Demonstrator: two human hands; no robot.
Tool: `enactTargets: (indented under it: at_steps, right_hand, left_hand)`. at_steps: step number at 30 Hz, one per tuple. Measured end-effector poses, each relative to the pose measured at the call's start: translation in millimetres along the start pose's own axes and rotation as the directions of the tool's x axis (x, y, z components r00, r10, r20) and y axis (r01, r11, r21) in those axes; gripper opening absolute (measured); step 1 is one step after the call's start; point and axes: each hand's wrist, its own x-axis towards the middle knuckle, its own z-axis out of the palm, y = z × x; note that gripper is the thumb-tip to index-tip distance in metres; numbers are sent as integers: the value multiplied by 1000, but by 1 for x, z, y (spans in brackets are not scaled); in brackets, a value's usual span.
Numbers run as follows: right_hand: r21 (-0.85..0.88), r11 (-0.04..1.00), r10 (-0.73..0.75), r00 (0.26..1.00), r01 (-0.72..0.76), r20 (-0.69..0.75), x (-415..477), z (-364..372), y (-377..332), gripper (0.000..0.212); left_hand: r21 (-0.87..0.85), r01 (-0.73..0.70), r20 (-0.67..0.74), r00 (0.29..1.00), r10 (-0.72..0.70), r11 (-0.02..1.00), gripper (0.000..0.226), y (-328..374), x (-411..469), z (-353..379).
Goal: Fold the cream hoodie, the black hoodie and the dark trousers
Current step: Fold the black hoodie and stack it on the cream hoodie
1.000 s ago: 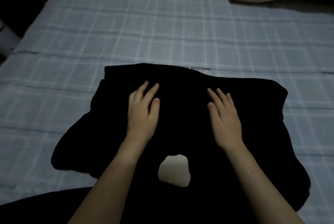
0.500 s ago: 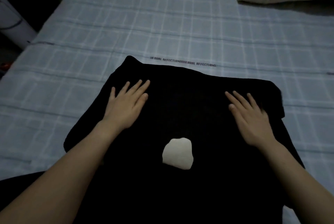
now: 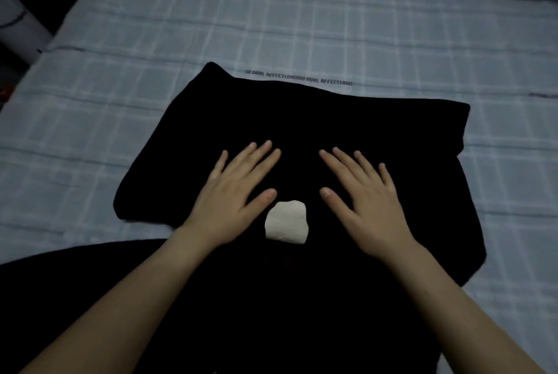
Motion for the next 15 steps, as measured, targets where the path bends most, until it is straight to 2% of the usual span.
enactTargets:
  at_steps: [5, 7, 9, 12, 15]
  right_hand:
    - [17, 999, 29, 999, -30, 25, -5, -5, -9, 66]
    - [-66, 997, 36, 999, -36, 1, -14, -20, -12, 66]
    - [-154, 984, 79, 996, -84, -40, -31, -30, 3, 65]
    - [-64, 980, 192, 981, -191, 11, -56, -22, 29, 67]
    - [15, 981, 193, 981, -193, 8, -57, -7, 40, 67]
  left_hand:
    - [-16, 8, 33, 999, -7, 1000, 64, 9, -3, -6]
    - [85, 13, 29, 999, -16, 996, 66, 9, -6, -20]
    - [205, 102, -42, 995, -95, 973, 66, -8, -17, -26]
    - [160, 260, -12, 965, -261, 952, 64, -36, -39, -13]
    - [156, 263, 22, 963, -269, 952, 63, -36, -39, 1]
